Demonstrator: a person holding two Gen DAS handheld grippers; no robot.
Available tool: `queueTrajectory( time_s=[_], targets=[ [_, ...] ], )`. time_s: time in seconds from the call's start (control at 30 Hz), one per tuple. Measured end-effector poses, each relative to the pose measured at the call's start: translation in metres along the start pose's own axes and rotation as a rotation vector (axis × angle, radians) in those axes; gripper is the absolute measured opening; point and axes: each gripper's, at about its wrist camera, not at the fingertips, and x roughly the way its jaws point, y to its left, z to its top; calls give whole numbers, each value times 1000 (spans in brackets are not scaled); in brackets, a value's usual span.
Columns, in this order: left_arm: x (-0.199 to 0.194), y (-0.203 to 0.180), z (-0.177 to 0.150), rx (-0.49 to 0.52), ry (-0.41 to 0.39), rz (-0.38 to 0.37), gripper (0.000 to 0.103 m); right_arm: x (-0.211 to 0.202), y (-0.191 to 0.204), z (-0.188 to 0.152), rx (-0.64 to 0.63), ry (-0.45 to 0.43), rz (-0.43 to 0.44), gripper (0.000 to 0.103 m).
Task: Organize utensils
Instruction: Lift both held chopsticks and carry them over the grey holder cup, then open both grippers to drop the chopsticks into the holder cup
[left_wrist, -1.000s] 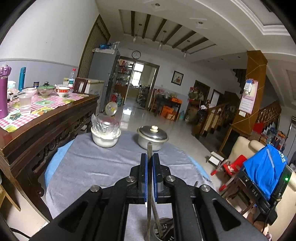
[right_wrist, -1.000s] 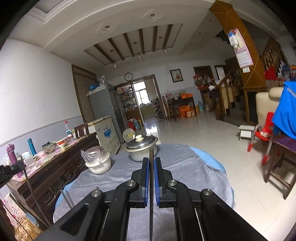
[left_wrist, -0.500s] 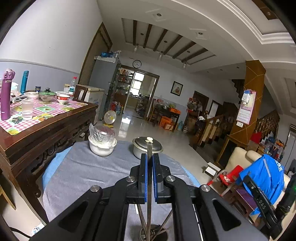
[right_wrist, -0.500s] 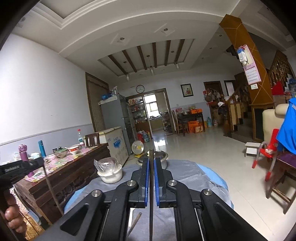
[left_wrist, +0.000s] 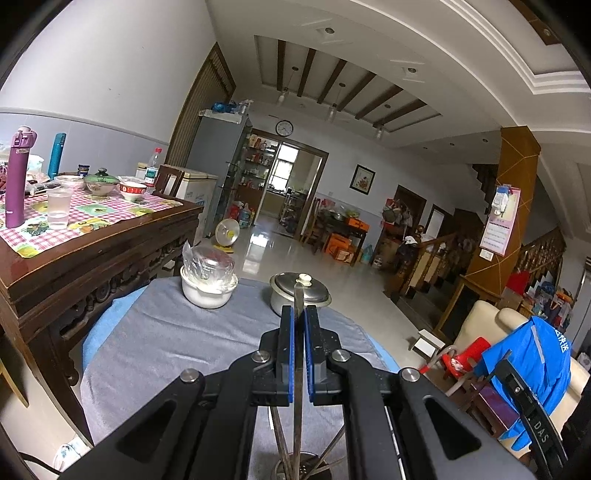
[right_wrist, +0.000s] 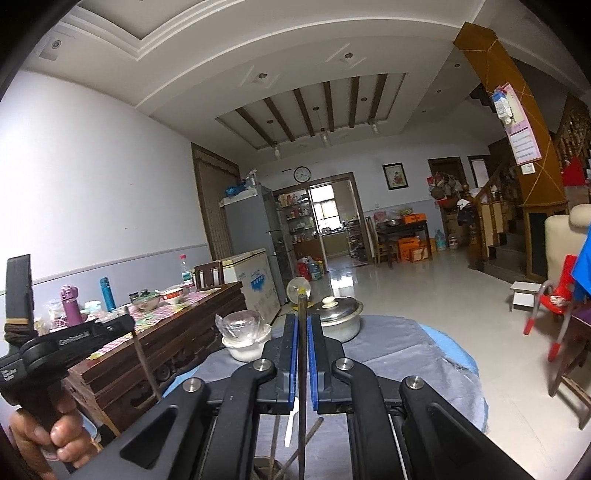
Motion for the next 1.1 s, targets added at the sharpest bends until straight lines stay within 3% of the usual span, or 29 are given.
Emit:
queueTrajectory(
  time_s=[0.53, 1.1],
  targets=[
    [10, -12, -7, 38, -4, 12, 5, 16, 21, -11, 2, 39, 83, 6],
    [23, -4, -11, 36, 27, 24, 5, 30, 38, -23, -40, 98, 100, 6]
  ],
)
